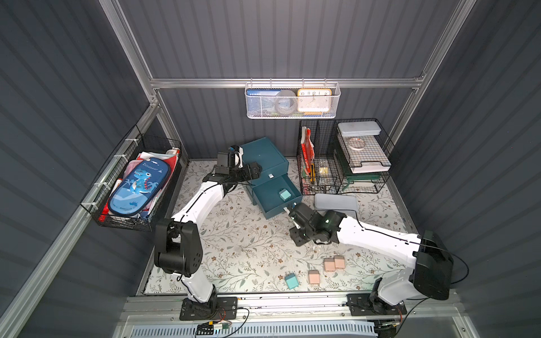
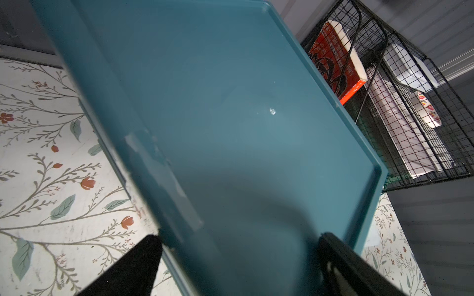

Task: Place the plugs into the drawer by color
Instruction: Pick up the plug from the center of the board, then place the plug in the drawer.

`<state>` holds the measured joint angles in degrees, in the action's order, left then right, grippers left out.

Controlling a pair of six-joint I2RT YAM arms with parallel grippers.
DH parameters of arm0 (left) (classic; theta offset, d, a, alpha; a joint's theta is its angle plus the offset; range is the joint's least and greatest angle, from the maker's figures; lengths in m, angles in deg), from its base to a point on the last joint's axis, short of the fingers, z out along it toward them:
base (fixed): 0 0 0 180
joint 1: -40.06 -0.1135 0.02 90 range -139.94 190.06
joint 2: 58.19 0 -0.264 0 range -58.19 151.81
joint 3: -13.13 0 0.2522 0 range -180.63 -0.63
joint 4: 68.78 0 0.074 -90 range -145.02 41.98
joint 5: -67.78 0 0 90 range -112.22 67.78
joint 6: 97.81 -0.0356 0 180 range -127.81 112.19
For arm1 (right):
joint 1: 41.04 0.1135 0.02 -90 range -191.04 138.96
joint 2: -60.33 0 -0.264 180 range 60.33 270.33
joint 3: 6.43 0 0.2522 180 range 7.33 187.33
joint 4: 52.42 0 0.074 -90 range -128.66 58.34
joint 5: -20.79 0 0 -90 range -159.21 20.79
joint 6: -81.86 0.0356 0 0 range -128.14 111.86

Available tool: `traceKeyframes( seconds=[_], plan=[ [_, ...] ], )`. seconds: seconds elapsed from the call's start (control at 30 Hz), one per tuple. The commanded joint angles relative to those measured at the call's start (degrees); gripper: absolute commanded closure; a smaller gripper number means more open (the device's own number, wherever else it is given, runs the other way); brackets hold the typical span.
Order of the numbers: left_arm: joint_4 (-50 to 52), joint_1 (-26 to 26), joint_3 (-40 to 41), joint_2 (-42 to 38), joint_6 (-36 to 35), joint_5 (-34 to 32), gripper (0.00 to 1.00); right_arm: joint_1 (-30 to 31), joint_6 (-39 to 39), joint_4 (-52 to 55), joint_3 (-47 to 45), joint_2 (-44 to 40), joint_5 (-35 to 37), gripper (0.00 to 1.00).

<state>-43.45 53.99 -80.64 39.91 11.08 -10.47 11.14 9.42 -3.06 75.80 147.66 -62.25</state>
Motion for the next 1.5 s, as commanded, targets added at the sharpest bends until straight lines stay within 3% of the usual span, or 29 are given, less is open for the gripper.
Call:
traceKeyframes(
  seconds=[0.0, 0.23, 0.4, 0.97, 1.47],
  plan=[
    [3.6, 0.7, 1.9, 2.5, -0.9, 0.0, 0.01, -3.1, -8.4, 2.8, 9.7, 4.9, -0.1, 0.72],
    [4.7, 0.7, 1.8, 2.2, -1.7, 0.1, 0.01, -8.2, -15.2, 3.1, 28.9, 19.5, -2.1, 0.72],
    [5.7, 0.7, 1.4, 2.7, -2.2, 0.1, 0.01, -8.5, -15.7, 1.8, 34.6, 25.8, -5.1, 0.72],
    [5.7, 0.7, 1.4, 2.7, -2.2, 0.1, 0.01, -9.4, -16.7, -1.9, 34.4, 31.5, -1.9, 0.65],
    [5.8, 0.7, 1.4, 2.7, -2.2, -0.2, 0.01, -10.2, -17.6, -1.4, 34.5, 32.5, -1.4, 0.48]
  ],
)
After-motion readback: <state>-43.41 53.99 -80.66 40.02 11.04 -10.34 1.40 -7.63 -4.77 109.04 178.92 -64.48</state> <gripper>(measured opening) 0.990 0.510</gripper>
